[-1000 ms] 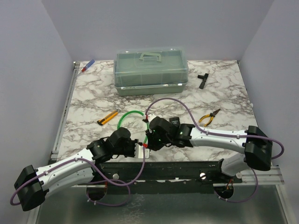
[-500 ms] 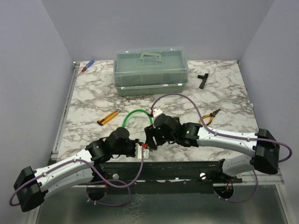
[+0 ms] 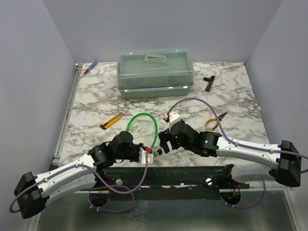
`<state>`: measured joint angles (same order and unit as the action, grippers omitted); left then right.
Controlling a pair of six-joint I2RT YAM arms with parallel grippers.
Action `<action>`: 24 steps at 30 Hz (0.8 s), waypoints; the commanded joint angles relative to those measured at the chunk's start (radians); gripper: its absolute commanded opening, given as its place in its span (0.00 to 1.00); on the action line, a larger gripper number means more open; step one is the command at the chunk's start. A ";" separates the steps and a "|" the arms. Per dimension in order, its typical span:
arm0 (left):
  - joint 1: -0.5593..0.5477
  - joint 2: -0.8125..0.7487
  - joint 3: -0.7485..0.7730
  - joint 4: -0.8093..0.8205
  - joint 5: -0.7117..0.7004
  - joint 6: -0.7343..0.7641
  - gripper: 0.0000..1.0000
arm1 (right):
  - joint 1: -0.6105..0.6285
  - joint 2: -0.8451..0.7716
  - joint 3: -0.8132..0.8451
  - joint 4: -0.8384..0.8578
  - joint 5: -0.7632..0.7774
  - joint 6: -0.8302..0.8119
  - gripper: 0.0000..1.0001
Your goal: Unlock with the key
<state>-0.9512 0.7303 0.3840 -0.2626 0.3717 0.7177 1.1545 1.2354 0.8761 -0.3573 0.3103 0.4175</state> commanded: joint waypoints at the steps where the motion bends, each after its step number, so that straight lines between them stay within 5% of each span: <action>1: -0.005 -0.020 0.023 0.063 0.034 0.005 0.00 | -0.002 -0.104 -0.120 0.074 0.032 -0.119 0.86; 13: 0.007 -0.023 0.035 0.063 0.062 -0.026 0.00 | 0.003 -0.367 -0.394 0.484 -0.237 -0.517 0.81; 24: 0.019 -0.041 0.035 0.063 0.076 -0.041 0.00 | 0.097 -0.287 -0.443 0.603 -0.350 -0.787 0.77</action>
<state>-0.9386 0.7139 0.3843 -0.2626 0.4084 0.6724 1.2232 0.9302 0.4416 0.1806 0.0113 -0.2367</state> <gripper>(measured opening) 0.162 0.778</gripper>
